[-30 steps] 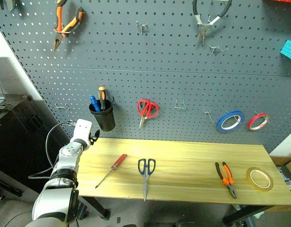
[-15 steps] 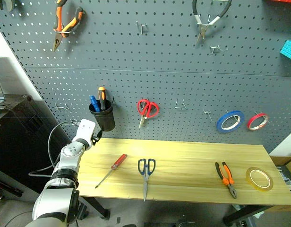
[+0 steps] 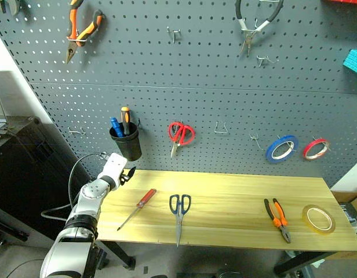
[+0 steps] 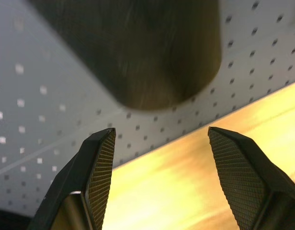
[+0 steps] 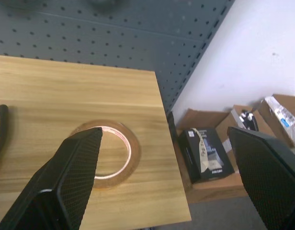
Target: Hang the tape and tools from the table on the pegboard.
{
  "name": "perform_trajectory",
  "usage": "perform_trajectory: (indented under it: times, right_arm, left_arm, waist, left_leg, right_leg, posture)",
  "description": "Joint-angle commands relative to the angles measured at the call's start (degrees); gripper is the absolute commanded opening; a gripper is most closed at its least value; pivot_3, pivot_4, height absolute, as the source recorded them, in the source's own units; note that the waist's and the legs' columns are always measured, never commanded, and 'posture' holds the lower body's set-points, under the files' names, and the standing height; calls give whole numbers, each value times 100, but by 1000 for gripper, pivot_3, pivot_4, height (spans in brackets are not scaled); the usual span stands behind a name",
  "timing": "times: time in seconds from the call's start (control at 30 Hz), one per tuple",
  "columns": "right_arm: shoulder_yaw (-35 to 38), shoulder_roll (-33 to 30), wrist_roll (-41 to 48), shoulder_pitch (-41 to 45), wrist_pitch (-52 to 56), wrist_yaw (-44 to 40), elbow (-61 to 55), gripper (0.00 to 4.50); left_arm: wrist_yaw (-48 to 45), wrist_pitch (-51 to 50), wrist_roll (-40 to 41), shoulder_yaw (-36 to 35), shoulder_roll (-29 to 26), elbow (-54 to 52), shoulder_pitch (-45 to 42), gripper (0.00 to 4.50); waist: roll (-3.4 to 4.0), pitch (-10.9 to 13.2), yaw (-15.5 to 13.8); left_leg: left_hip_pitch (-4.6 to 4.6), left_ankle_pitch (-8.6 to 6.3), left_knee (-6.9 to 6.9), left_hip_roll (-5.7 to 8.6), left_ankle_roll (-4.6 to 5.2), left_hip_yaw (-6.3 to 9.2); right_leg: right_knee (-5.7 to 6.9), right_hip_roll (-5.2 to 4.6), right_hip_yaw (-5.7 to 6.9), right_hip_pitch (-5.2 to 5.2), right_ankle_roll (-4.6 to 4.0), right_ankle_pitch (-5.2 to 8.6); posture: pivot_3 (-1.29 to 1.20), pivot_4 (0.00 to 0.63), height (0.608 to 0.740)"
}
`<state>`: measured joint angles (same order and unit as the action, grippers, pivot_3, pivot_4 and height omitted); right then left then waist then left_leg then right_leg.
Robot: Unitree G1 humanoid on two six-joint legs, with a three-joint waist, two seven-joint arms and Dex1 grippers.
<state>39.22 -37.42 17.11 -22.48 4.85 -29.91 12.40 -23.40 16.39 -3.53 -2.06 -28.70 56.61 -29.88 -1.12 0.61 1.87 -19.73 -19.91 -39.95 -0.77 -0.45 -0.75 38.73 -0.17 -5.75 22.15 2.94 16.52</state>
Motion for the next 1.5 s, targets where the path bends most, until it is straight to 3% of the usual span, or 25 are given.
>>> perform_trajectory:
  times: [0.03,0.37,0.67,0.83,1.0,1.23,1.5]
  right_arm:
    - [78,5,55,21,19,47,-229,4500]
    - [-5,110,3,-69,139,45,-455,4500]
    - [-95,404,60,-379,490,90,-1232,4500]
    - [-406,477,126,-332,1446,282,-2011,4500]
    - [-672,398,266,121,2519,487,-2254,4500]
    - [-1466,-98,20,1373,2981,251,-1285,4500]
    - [-2283,-564,-430,3089,2737,-198,1244,4500]
  left_arm:
    - [-7,8,18,-13,4,-174,-184,3267]
    - [-192,350,-187,264,7,-642,104,3267]
    - [-1149,-73,-76,973,447,-2857,718,3267]
    - [-1978,-693,155,1445,647,-4019,747,3267]
    - [-2393,-1410,358,1639,732,-4707,700,3267]
    - [-2893,-2266,569,1819,662,-5502,583,3267]
    - [-3400,-2714,810,2025,496,-6356,480,3267]
  waist:
    - [0,0,1]
    - [1,7,-1]
    - [31,199,-10]
    - [70,391,174]
    - [59,572,391]
    - [37,854,467]
    - [31,1078,356]
  left_leg:
    - [2,0,0,-1,0,-2]
    - [-2,0,1,3,0,1]
    - [3,1,0,3,2,3]
    - [-9,1,3,3,2,0]
    - [-11,1,4,3,2,4]
    - [-8,1,0,6,3,22]
    - [-43,2,1,14,3,37]
  right_leg:
    - [0,1,-1,2,0,0]
    - [-4,0,0,-1,1,1]
    - [-9,-8,0,-11,2,3]
    - [-12,0,-9,-17,4,8]
    - [-12,0,-11,-17,6,10]
    - [-15,-2,-1,-13,7,10]
    - [-29,-49,13,10,7,12]
  posture:
    - [-48,8,740]
    - [-50,28,740]
    - [-109,104,740]
    - [-150,149,740]
    - [-160,171,740]
    - [-127,210,740]
    - [-55,253,740]
